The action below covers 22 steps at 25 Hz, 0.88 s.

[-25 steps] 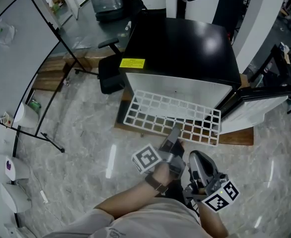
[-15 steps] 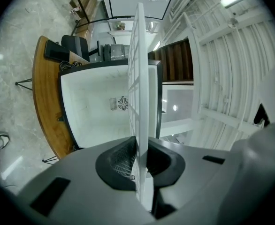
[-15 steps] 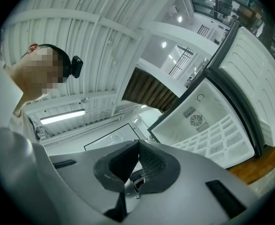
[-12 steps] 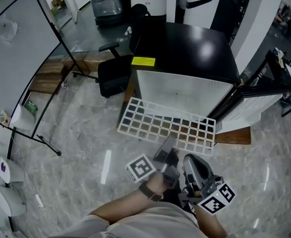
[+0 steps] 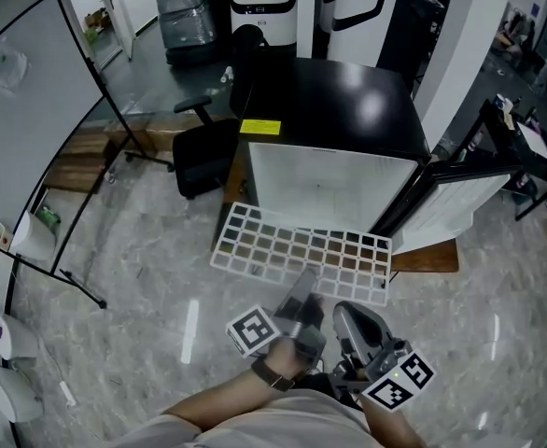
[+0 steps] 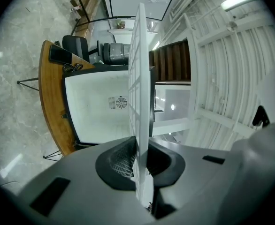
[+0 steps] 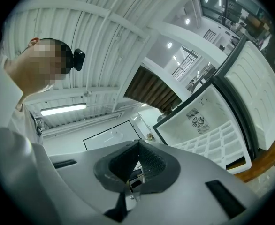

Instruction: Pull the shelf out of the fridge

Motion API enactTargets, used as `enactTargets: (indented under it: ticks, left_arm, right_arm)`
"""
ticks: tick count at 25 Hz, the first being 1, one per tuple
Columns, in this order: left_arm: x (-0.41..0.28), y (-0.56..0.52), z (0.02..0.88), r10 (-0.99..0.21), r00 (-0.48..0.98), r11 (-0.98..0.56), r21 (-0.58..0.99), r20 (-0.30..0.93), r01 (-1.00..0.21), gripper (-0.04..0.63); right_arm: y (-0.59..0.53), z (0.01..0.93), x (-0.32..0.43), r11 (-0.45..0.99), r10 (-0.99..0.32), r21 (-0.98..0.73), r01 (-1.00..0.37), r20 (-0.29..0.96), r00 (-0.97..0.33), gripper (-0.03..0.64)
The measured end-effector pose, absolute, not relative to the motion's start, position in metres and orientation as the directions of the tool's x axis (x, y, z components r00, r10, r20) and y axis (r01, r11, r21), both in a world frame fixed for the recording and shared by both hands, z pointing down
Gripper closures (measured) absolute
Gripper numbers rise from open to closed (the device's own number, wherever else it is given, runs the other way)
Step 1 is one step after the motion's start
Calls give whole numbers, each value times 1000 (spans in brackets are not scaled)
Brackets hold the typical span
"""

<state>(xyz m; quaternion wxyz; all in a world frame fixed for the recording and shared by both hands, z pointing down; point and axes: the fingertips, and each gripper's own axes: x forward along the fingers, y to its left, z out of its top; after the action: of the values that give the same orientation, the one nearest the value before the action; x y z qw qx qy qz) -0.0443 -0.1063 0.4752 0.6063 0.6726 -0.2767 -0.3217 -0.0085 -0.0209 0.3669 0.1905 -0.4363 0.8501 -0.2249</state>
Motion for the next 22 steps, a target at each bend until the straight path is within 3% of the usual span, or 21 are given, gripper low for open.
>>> enactTargets:
  ticks: [6,22]
  left_arm:
    - [-35,-98,456,-781,607,-124,989,-146,78,571]
    - [-9,-71,457,-815,565,-133,991,-125,28,571]
  right_arm:
    - [-16,360,0,549,-805,-522,-653,-122,-580,598]
    - [14,353,38,591,-773,-501,-633,-128,-621,598]
